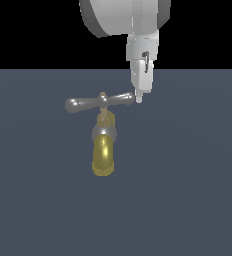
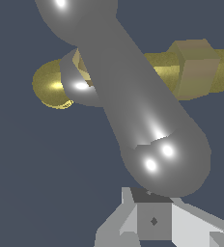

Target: Turn on the faucet by rotating a designated handle.

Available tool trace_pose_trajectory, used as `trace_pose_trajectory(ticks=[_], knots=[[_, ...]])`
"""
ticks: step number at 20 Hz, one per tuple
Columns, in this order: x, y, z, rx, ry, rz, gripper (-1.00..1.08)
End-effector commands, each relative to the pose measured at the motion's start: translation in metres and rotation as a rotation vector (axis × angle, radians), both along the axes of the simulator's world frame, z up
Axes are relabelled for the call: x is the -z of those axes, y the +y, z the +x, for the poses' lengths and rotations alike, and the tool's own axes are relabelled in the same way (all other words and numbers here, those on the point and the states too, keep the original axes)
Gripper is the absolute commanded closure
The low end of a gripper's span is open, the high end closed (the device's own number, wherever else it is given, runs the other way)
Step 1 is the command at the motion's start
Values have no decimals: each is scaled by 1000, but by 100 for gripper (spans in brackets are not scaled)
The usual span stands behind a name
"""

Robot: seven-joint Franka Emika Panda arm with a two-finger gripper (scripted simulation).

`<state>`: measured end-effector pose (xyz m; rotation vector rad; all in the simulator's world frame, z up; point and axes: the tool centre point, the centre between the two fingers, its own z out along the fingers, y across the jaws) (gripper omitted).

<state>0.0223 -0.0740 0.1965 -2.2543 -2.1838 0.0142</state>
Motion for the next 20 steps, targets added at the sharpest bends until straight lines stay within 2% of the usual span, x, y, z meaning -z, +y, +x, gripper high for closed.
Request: trace_pose_trajectory(ticks=[1,18,19,20], knots=[[0,20,11,-23,-4,4,108],[-1,59,61,-31,-8,4,108],[-1,59,61,-31,-8,4,108],[0,26,55,12,-3,-10,108]])
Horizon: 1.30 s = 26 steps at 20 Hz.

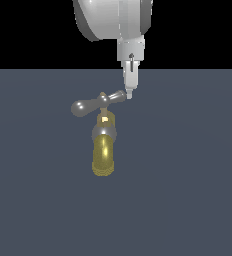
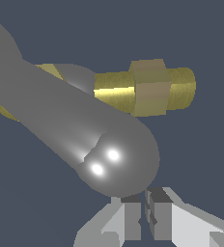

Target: Turn on the faucet by rotating a designated handle.

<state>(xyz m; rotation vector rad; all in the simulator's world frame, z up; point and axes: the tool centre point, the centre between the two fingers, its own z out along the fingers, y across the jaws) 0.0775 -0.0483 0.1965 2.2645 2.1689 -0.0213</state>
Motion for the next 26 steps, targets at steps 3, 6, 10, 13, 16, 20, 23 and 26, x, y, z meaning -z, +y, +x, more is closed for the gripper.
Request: trace_pose_trajectory(ticks=[3,6,10,13,16,20,23,26], knots=[[0,26,4,-9,-1,3,108],[0,51,7,-18,-2,6,108],[-1,84,12,-30,-4,10,108],[-1,107,15,-38,-5,12,108],[0,53,19,34,-11,-15,108],[0,74,10,22,-10,-11,108],[0,91,3,12,-10,-7,108],[0,109,-4,2,-9,-3,108]])
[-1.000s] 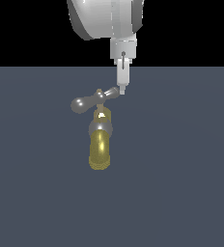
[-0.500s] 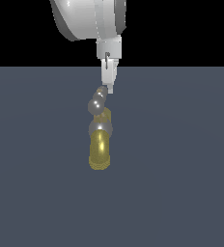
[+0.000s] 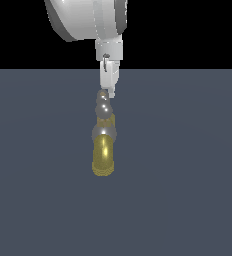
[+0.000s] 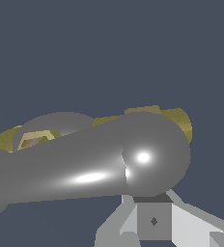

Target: Turn on the faucet by rotating a designated handle.

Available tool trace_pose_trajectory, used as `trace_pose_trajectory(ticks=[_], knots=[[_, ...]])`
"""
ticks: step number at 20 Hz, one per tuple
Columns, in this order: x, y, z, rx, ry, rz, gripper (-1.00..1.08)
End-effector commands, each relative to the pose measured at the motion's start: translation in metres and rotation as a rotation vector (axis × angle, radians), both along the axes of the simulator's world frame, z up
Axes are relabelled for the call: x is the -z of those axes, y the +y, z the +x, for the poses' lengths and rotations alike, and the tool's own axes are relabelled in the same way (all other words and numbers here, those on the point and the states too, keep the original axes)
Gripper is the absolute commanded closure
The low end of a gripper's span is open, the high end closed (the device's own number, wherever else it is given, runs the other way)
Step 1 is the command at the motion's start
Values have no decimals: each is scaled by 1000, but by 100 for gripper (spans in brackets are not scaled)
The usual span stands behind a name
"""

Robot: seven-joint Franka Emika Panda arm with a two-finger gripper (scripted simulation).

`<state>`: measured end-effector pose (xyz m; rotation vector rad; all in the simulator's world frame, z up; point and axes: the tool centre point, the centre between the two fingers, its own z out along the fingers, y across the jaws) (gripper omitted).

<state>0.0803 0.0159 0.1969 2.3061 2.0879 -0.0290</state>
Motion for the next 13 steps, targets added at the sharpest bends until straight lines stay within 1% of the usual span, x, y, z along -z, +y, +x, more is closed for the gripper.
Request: trace_pose_trajectory(ticks=[1,12,13], knots=[[0,50,-9,-57,5,19,108],[-1,119,-40,-97,8,34,108],[-1,119,-40,-97,8,34,108]])
